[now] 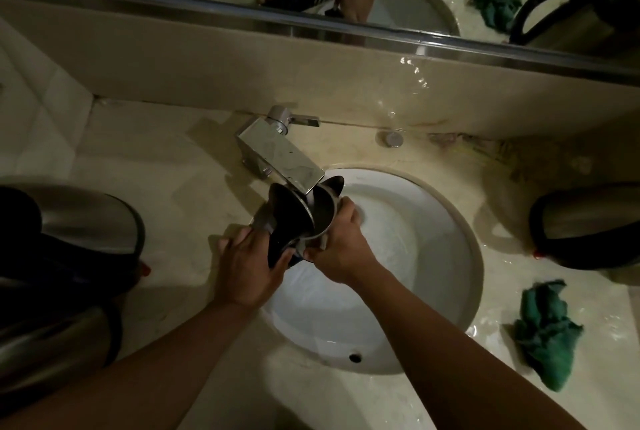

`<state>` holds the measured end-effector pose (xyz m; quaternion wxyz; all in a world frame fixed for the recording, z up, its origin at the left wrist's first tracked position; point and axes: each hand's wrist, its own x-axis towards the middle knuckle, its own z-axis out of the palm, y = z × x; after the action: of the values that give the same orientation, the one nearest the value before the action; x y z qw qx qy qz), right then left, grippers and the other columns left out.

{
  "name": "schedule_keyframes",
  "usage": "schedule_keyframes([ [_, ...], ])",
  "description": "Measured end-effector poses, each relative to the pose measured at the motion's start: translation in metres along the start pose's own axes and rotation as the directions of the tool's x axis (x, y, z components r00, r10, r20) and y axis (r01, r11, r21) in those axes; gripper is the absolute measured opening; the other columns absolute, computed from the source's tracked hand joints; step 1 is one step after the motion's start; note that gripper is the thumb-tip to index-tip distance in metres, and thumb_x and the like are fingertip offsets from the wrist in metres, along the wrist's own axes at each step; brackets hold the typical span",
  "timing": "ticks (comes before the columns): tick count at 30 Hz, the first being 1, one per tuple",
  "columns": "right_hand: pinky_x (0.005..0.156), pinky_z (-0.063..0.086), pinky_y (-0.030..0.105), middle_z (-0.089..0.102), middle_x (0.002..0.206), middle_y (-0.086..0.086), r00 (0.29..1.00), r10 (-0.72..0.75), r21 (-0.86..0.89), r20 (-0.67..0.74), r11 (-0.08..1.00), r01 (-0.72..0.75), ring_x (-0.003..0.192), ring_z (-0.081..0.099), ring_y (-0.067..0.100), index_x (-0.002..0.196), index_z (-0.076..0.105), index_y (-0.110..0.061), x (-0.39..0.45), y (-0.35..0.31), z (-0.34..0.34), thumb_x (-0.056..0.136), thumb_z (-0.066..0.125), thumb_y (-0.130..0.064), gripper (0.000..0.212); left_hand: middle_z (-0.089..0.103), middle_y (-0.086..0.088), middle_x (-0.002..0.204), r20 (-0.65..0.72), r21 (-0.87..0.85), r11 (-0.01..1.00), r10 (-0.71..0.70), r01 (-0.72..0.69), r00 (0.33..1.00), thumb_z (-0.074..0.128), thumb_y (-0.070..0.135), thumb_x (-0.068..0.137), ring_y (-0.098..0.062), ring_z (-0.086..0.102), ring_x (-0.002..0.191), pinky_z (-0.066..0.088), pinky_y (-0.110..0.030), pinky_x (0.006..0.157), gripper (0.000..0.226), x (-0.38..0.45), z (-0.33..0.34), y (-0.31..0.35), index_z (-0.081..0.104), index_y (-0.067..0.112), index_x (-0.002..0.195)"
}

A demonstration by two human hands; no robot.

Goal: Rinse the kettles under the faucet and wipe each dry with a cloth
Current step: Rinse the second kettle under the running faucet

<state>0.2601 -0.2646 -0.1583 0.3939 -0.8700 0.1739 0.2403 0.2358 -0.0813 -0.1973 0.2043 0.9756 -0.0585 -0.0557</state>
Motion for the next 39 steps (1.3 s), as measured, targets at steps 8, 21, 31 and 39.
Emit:
schedule_keyframes([
  [8,0.105,0.055,0.041,0.022,0.158,0.006,1.000,-0.007,0.021,-0.003,1.000,0.007,0.139,0.045,0.033,0.148,0.018,-0.030,-0.0018,0.0055,0.0014,0.068,0.093,-0.023,0.110,0.068,-0.009,0.088,-0.017,0.025,1.000,0.016,-0.015,1.000,0.057,0.050,0.082,-0.031,0.061,0.095,0.039,-0.042,0.079,0.036,-0.0015,-0.0006,0.0008,0.060,0.014,0.084],
  [21,0.108,0.053,0.045,0.017,0.162,0.005,1.000,-0.008,0.039,0.000,0.999,0.008,0.141,0.043,0.035,0.153,0.016,-0.029,-0.0004,0.0034,0.0011,0.069,0.093,-0.022,0.114,0.069,-0.007,0.086,-0.020,0.011,1.000,0.002,-0.002,1.000,0.066,0.045,0.081,-0.029,0.061,0.097,0.042,-0.044,0.081,0.030,-0.0011,-0.0027,0.0025,0.061,0.015,0.084],
  [31,0.106,0.055,0.045,0.018,0.161,0.003,1.000,-0.003,0.037,-0.014,0.999,0.004,0.140,0.045,0.035,0.152,0.015,-0.032,0.0037,0.0074,0.0055,0.065,0.094,-0.026,0.118,0.069,-0.007,0.088,-0.005,0.035,0.999,-0.011,0.011,1.000,0.071,0.043,0.081,-0.029,0.061,0.097,0.038,-0.042,0.080,0.029,0.0005,0.0014,0.0007,0.063,0.015,0.086],
  [39,0.106,0.055,0.045,0.020,0.160,0.004,1.000,-0.012,0.043,-0.015,0.999,0.012,0.141,0.043,0.033,0.150,0.017,-0.033,0.0026,0.0086,0.0048,0.064,0.094,-0.026,0.116,0.069,-0.006,0.090,-0.027,0.023,1.000,0.000,0.000,1.000,0.070,0.042,0.080,-0.028,0.060,0.096,0.039,-0.042,0.079,0.029,-0.0007,0.0004,0.0016,0.062,0.016,0.087],
])
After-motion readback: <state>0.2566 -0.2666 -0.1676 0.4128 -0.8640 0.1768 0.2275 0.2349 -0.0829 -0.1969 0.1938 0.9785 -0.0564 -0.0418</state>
